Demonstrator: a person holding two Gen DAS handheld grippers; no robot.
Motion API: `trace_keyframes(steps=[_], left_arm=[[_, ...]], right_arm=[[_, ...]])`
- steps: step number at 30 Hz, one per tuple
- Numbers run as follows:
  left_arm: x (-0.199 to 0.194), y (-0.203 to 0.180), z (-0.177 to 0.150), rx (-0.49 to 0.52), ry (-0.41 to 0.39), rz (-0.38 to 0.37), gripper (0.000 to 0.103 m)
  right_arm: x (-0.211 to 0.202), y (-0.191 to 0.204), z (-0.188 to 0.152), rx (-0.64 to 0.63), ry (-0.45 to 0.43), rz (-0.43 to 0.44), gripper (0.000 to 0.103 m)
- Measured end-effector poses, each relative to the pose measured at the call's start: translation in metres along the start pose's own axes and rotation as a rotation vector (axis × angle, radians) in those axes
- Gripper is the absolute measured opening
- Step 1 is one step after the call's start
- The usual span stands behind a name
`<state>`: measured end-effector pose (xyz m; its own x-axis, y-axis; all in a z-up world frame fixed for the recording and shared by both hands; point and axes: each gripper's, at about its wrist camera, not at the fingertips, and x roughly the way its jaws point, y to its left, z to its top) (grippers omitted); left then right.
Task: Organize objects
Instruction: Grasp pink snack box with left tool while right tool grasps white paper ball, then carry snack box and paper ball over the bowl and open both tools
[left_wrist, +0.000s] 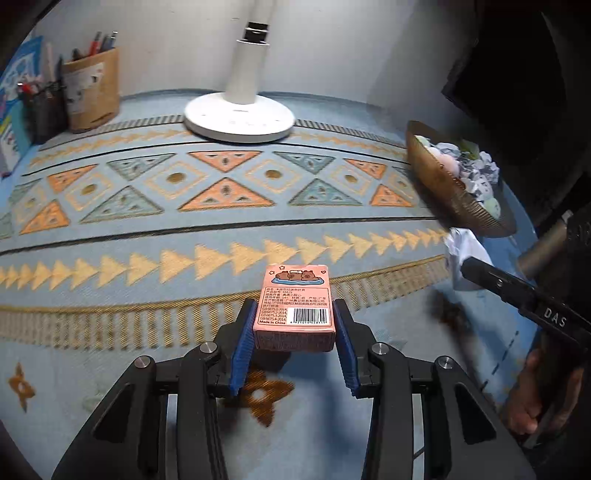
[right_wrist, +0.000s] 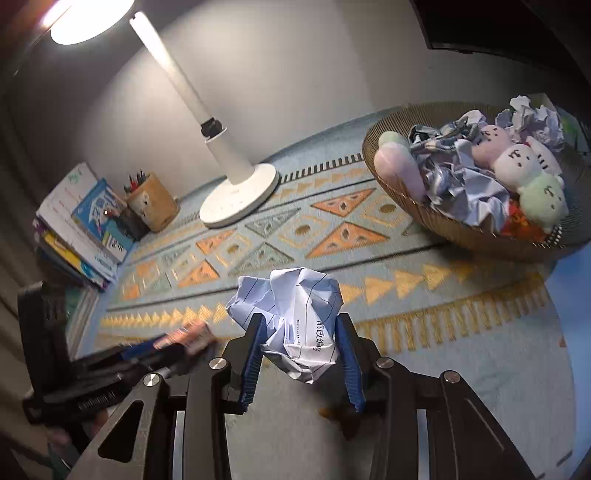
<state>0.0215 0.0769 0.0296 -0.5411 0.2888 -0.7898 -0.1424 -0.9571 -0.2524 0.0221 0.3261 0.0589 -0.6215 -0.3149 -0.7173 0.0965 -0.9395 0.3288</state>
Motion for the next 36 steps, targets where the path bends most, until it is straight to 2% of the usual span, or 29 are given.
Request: trace_keyframes(steps=[4,9,11,12,13,14,17,19,20,21,26,30,31,32,35,36], left_arm=[[-0.003,0.013,-0.018,-0.027,0.008,-0.012,0.037],[-0.007,0.009,-0.033,0.031,-0.014,0.036,0.039],[-0.008,0.005,-0.036,0.066,-0.012,0.072,0.040],[-0.007,0.002,-0.036,0.081,-0.011,0.086,0.041],[-0.007,0.000,-0.036,0.087,-0.011,0.088,0.045],[-0.006,0.000,-0.035,0.084,-0.010,0.084,0.051],[-0.004,-0.002,-0.033,0.071,-0.019,0.091,0.053],[-0.001,-0.006,-0.031,0.081,-0.026,0.109,0.051],[0.001,-0.008,-0.031,0.091,-0.029,0.136,0.041],[0.002,-0.010,-0.031,0.103,-0.032,0.164,0.039],[0.002,-0.010,-0.032,0.103,-0.046,0.173,0.038],[0.002,-0.012,-0.032,0.120,-0.051,0.194,0.038],[0.003,-0.013,-0.032,0.125,-0.052,0.198,0.038],[0.003,-0.014,-0.031,0.127,-0.051,0.197,0.038],[0.003,-0.019,-0.029,0.133,-0.049,0.152,0.037],[0.003,-0.022,-0.027,0.139,-0.052,0.144,0.037]], right_arm=[[-0.008,-0.006,-0.034,-0.063,0.027,-0.036,0.037],[-0.006,-0.011,-0.051,-0.110,0.067,-0.062,0.038],[-0.005,-0.013,-0.053,-0.102,0.079,-0.060,0.047],[-0.006,-0.013,-0.055,-0.099,0.083,-0.053,0.059],[-0.007,-0.014,-0.057,-0.093,0.083,-0.050,0.065],[-0.011,-0.015,-0.059,-0.092,0.072,-0.051,0.067],[-0.016,-0.011,-0.065,-0.108,0.067,-0.029,0.069],[-0.017,-0.004,-0.066,-0.129,0.059,-0.057,0.076],[-0.017,0.001,-0.067,-0.146,0.047,-0.079,0.083],[-0.015,0.006,-0.068,-0.164,0.038,-0.102,0.085],[-0.001,0.016,-0.064,-0.197,0.045,-0.145,0.085],[0.008,0.020,-0.066,-0.228,0.035,-0.228,0.083],[0.009,0.021,-0.066,-0.234,0.031,-0.239,0.074],[0.011,0.022,-0.067,-0.242,0.037,-0.239,0.060],[0.005,0.023,-0.066,-0.256,0.000,-0.244,0.047],[0.002,0.021,-0.065,-0.245,-0.009,-0.240,0.046]])
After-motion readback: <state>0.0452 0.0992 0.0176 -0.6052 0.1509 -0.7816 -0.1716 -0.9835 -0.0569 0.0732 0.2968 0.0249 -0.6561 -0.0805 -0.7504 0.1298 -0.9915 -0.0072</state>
